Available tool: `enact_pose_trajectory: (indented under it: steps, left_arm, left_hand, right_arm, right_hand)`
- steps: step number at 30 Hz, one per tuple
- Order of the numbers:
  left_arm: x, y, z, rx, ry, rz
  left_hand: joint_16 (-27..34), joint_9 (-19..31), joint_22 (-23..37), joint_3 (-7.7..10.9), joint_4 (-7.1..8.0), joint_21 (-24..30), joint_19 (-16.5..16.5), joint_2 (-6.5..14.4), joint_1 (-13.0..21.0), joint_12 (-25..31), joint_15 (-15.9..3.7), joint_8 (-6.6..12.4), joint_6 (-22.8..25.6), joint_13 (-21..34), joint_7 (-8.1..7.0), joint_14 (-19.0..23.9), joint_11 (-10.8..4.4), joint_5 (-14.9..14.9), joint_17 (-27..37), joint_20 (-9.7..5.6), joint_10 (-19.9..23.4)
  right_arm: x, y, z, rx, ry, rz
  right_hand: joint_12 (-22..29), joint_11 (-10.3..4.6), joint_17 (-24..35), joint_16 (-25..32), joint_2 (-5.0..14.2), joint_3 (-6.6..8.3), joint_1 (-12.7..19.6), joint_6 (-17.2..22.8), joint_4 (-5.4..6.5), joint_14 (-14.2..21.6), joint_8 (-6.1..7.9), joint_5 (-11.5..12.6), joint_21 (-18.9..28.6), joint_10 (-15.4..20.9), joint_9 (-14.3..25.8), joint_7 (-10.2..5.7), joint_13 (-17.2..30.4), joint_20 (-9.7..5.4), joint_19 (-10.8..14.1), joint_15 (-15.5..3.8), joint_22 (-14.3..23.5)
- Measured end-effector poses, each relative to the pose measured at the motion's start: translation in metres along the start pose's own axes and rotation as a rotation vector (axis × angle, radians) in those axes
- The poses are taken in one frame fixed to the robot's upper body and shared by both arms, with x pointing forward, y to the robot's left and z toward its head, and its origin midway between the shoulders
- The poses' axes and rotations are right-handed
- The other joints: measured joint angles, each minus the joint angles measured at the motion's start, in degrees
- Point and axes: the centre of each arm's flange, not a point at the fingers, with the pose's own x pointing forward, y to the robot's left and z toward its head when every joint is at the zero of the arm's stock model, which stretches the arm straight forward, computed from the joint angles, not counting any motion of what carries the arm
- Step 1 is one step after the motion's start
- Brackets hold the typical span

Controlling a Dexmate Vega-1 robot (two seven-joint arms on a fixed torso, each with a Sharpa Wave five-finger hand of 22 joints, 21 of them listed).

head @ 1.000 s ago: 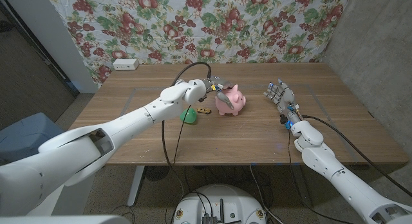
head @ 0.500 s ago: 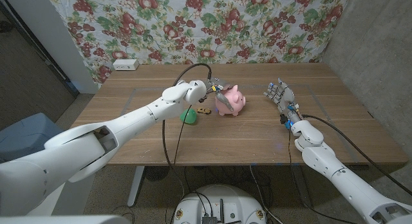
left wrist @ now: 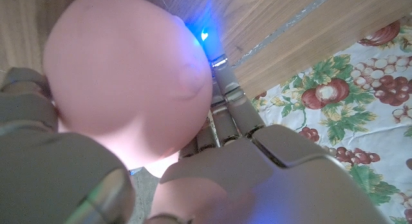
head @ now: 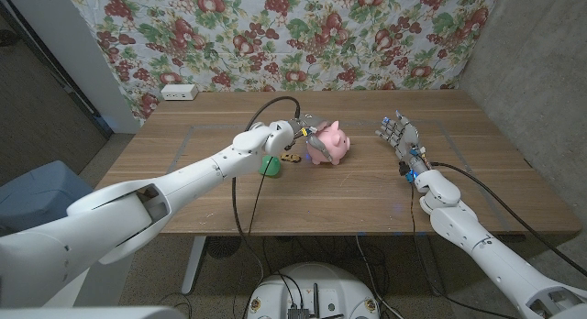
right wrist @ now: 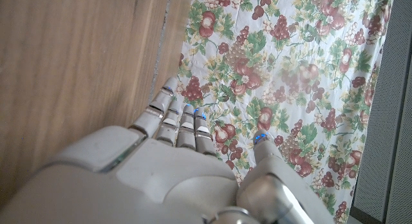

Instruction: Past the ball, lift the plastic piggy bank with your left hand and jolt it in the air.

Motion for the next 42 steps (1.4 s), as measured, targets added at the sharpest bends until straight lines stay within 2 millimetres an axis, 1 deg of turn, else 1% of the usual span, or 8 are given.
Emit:
enact_pose_trajectory:
  steps: [15,17,24,27,29,30,38,42]
  left_arm:
    - [0.001,0.000,-0.002,-0.013,0.005,0.029]
    - [0.001,0.001,-0.003,-0.018,0.007,0.037]
    - [-0.001,0.003,-0.010,-0.040,0.022,0.060]
    - [-0.002,0.004,-0.012,-0.053,0.029,0.074]
    - [-0.003,0.007,-0.015,-0.065,0.036,0.088]
    - [-0.004,0.008,-0.016,-0.068,0.038,0.092]
    - [-0.008,0.017,-0.024,-0.111,0.058,0.146]
    - [-0.010,0.020,-0.029,-0.137,0.072,0.177]
  left_hand:
    - [0.00,-0.19,0.53,-0.55,0.06,2.16,-0.14,0.00,0.00,0.02,-0.17,0.03,0.02,1.16,0.02,0.19,1.21,0.88,-0.11,0.13,1.23]
    - [-0.01,-0.10,0.53,-0.71,-0.05,2.41,-0.14,-0.01,0.01,-0.02,-0.17,-0.02,0.92,1.26,0.92,0.19,1.72,0.89,0.10,0.13,1.73]
    - [-0.03,0.13,0.81,-0.80,0.02,2.87,-0.34,-0.31,0.31,-0.10,-0.05,0.16,1.25,1.69,1.25,0.30,2.49,0.91,0.36,0.33,2.51]
    - [-0.07,0.26,1.00,-0.85,0.07,3.29,-0.55,-0.32,0.32,-0.31,0.14,0.17,2.17,1.95,2.16,0.49,3.47,1.12,0.43,0.54,3.49]
    - [-0.08,0.28,1.06,-0.86,0.07,3.64,-0.64,-0.75,0.75,-0.53,0.54,0.16,4.22,1.98,4.21,0.89,5.74,1.34,0.43,0.63,5.76]
    - [-0.08,0.28,1.06,-0.87,0.06,3.73,-0.64,-0.76,0.76,-0.53,0.55,0.16,4.60,2.06,4.59,0.90,6.01,1.38,0.61,0.63,6.03]
    - [-0.18,0.47,1.36,-1.03,0.23,4.60,-0.95,-1.15,1.16,-0.27,0.64,0.16,4.62,2.53,4.61,0.99,6.20,1.38,0.91,0.94,6.22]
    - [0.04,0.49,1.37,-1.06,0.26,4.98,-0.99,-1.81,1.84,-0.27,1.35,0.16,6.07,2.57,6.02,1.70,7.02,1.38,0.92,0.98,7.04]
  right_arm:
    - [0.002,-0.001,0.001,-0.003,0.000,-0.001]
    - [0.003,-0.001,0.001,-0.004,0.000,-0.001]
    - [0.004,-0.001,0.001,-0.005,0.000,-0.001]
    - [0.004,-0.001,0.001,-0.005,0.000,-0.001]
    - [0.005,-0.001,0.002,-0.005,-0.001,-0.001]
    - [0.005,-0.001,0.002,-0.005,-0.001,0.000]
    - [0.006,0.000,0.002,-0.007,0.001,0.002]
    - [0.007,0.000,0.003,-0.009,0.001,0.002]
  right_hand:
    - [0.00,0.00,0.00,0.00,0.00,0.00,0.00,0.00,0.00,0.00,0.00,0.00,-0.44,0.00,0.00,0.00,0.00,0.00,-0.01,0.00,0.00]
    - [0.00,0.00,0.00,0.00,0.00,0.00,0.00,0.00,0.00,0.00,0.00,0.00,-0.45,0.00,0.00,0.00,0.00,0.00,0.00,0.00,0.00]
    - [0.00,0.00,0.00,0.00,0.00,0.00,0.00,0.00,0.00,0.00,0.00,0.00,-0.78,-0.01,0.00,0.00,0.00,0.00,-0.01,0.00,-0.01]
    - [0.00,0.00,0.01,0.00,0.00,0.00,0.00,0.00,0.00,0.00,0.00,0.00,-0.78,-0.01,0.00,0.00,0.00,0.00,-0.01,0.00,-0.01]
    - [0.00,0.00,0.01,0.00,0.00,0.00,0.00,0.00,0.00,0.00,0.00,0.00,-0.78,-0.01,0.00,0.00,0.00,0.00,-0.01,0.00,-0.01]
    - [0.00,0.00,0.00,0.00,0.00,0.00,0.00,0.00,0.00,0.00,0.00,0.00,-0.91,-0.01,0.00,0.00,0.00,0.00,-0.01,0.00,-0.01]
    - [0.00,0.00,0.00,0.00,0.00,0.00,0.00,0.32,0.00,0.00,0.00,0.00,-1.00,-0.01,0.00,-0.32,0.00,-0.01,0.01,0.00,-0.01]
    - [0.00,0.00,0.01,0.00,0.00,0.00,0.00,0.32,0.00,0.00,0.00,0.00,-1.21,-0.01,0.00,-0.31,0.00,-0.21,0.20,0.00,-0.01]
